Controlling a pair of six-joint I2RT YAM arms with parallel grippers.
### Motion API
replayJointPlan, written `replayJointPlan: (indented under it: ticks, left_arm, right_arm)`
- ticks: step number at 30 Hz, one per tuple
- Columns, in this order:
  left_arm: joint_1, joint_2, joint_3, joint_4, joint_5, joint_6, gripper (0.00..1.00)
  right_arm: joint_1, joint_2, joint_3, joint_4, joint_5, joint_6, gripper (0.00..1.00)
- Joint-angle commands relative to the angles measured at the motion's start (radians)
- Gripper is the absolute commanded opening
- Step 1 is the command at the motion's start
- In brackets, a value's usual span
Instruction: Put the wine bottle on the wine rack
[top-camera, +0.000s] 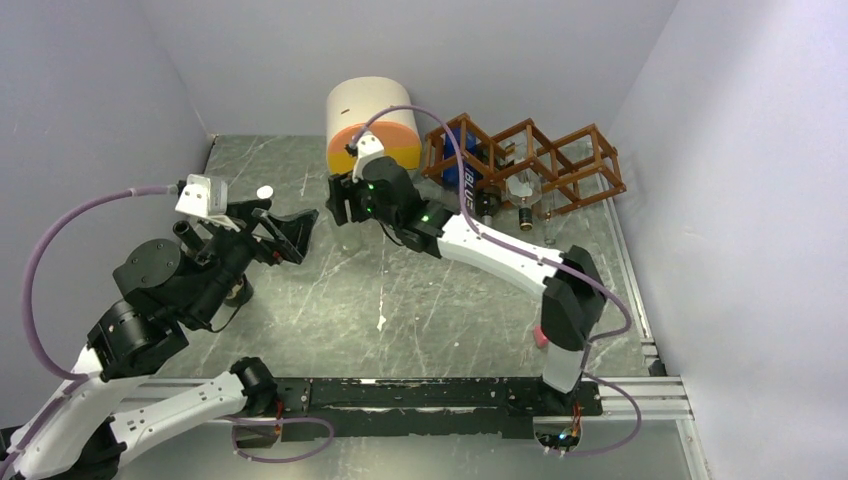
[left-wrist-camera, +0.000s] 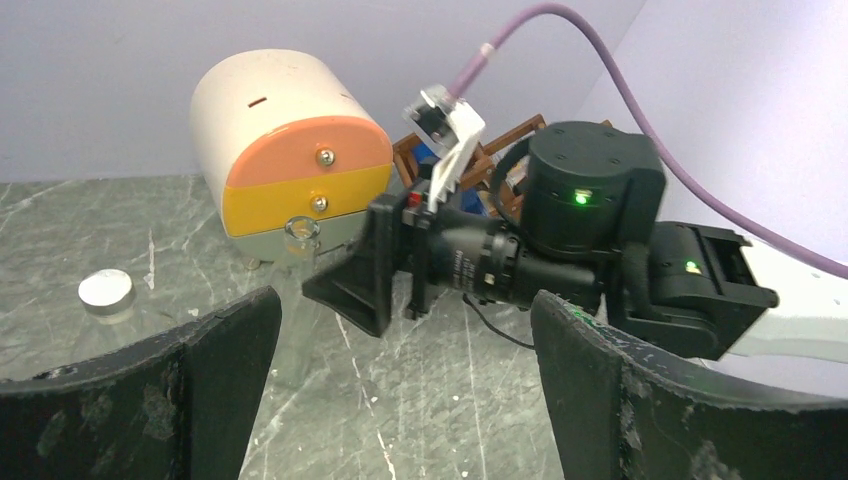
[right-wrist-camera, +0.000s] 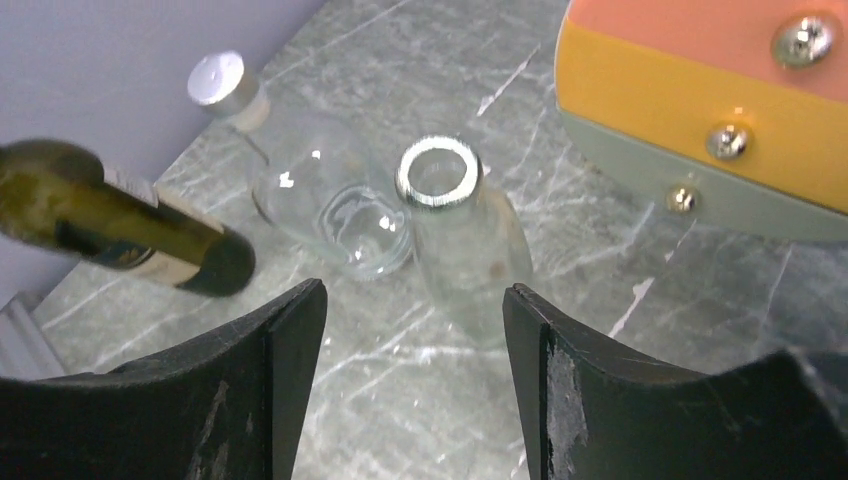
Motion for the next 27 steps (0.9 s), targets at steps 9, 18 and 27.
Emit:
replayJointPlan:
  ticks: [9, 18, 27]
  left_arm:
    - [0.0, -0.001, -0.013, -0.029, -0.009, -0.02, 0.99]
    - [0.0, -0.011, -0.045, -0.013, -0.021, -0.022, 0.99]
    - [0.0, 0.019, -0.085, -0.082, -0.189, -0.083, 1.0]
  right_arm:
    - [0.013, 0.194, 0.23, -0.007, 0.164, -0.098, 0.54]
    - [0.018, 0.185, 0.208, 0.055, 0.214, -0.211, 0.35]
    - [0.019, -0.027, 0.016, 0.187, 0.233, -0.263, 0.12]
